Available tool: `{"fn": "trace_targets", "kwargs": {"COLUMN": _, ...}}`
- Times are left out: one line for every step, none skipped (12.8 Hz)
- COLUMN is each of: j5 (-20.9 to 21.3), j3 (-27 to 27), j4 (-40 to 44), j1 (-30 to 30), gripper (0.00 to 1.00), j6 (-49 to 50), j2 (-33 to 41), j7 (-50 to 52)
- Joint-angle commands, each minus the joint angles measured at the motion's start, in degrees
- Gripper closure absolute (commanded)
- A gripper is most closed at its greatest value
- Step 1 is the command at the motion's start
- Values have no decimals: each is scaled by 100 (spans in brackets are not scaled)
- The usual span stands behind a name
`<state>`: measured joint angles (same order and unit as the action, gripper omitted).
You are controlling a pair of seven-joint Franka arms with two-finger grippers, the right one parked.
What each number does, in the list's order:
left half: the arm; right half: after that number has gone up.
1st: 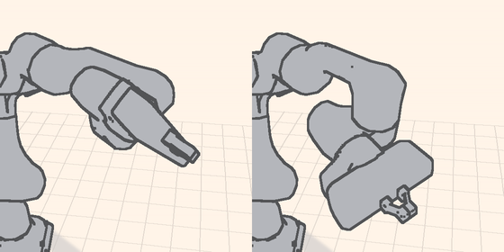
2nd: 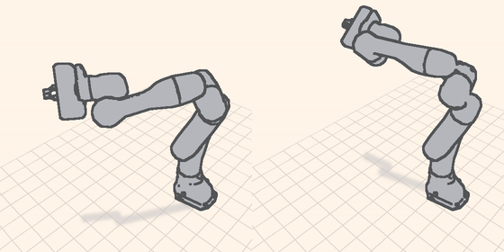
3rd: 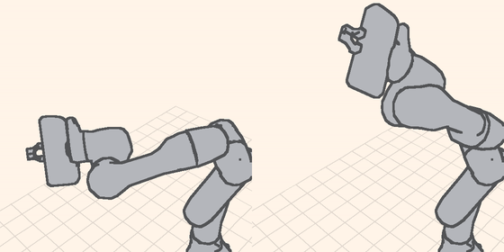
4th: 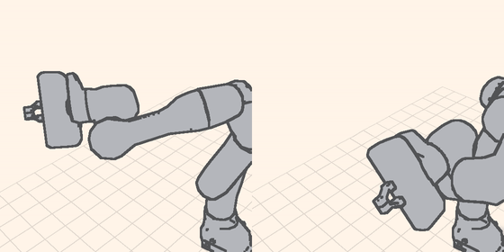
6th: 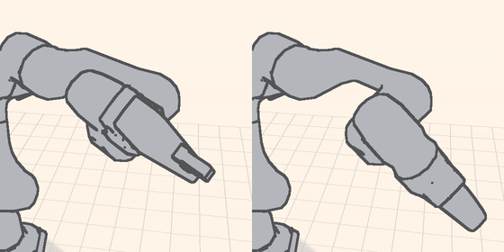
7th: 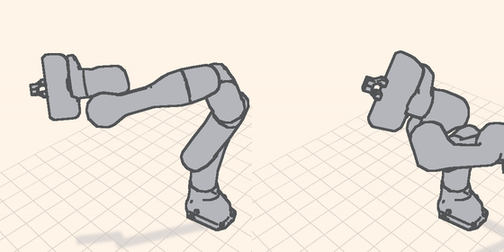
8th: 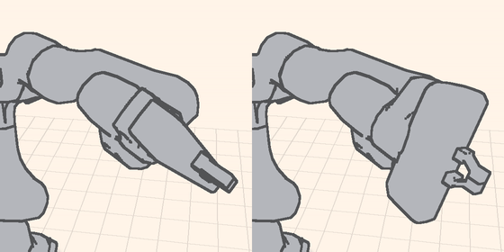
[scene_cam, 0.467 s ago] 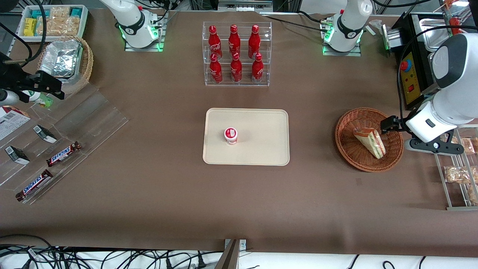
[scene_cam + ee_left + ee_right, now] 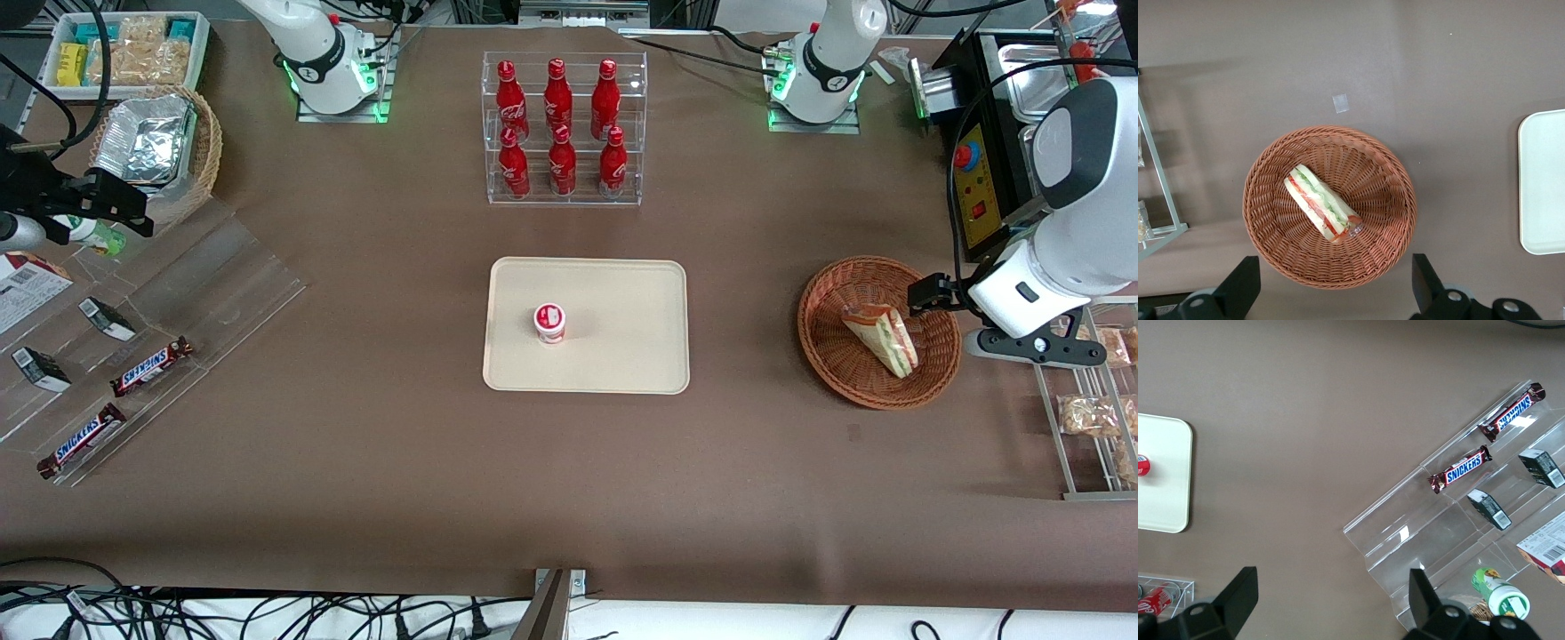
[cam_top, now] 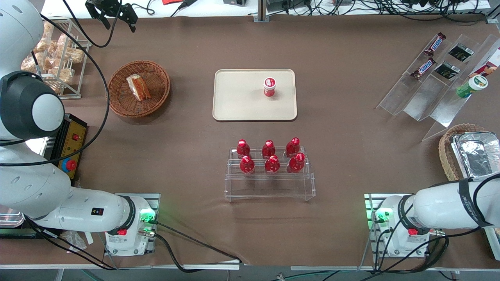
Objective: Place sandwich from basket to tray
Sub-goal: 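Move the left gripper over the wrapped sandwich in the wicker basket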
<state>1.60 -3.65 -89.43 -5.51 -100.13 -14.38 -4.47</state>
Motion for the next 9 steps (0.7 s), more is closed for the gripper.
{"fn": "trace_targets", "kwargs": {"j5": 104, "j3": -22, "j4": 128, "j1": 32, "gripper": 0, "j6": 221, "j2": -29, "j7": 296}}
{"fn": "trace_targets", "kwargs": {"j5": 104, "j3": -22, "j4": 119, "j1": 41, "gripper": 0, "j6": 370, "j2": -29, "j7": 480}}
{"fn": "trace_targets", "kwargs": {"j5": 104, "j3": -22, "j4": 76, "j1": 49, "gripper": 0, "j6": 397, "j2": -38, "j7": 691}}
{"fn": "trace_targets", "kwargs": {"j5": 104, "j3": -22, "j4": -81, "j1": 110, "gripper": 0, "j6": 406, "j2": -29, "j7": 945}}
{"fn": "trace_targets", "kwargs": {"j5": 104, "j3": -22, "j4": -266, "j1": 155, "gripper": 0, "j6": 363, "j2": -12, "j7": 1252}}
{"fn": "trace_targets", "kwargs": {"j5": 86, "j3": -13, "j4": -311, "j1": 286, "gripper": 0, "j6": 301, "j2": -20, "j7": 1690}}
{"fn": "trace_targets", "kwargs": {"j5": 60, "j3": -13, "j4": -372, "j1": 365, "gripper": 0, "j6": 153, "j2": -38, "j7": 2112}}
{"fn": "trace_targets", "kwargs": {"j5": 60, "j3": -5, "j4": -547, "j1": 383, "gripper": 0, "j6": -31, "j2": -21, "j7": 2360}}
{"fn": "trace_targets", "kwargs": {"j5": 51, "j3": -13, "j4": -723, "j1": 418, "gripper": 0, "j6": -251, "j2": -3, "j7": 2537}}
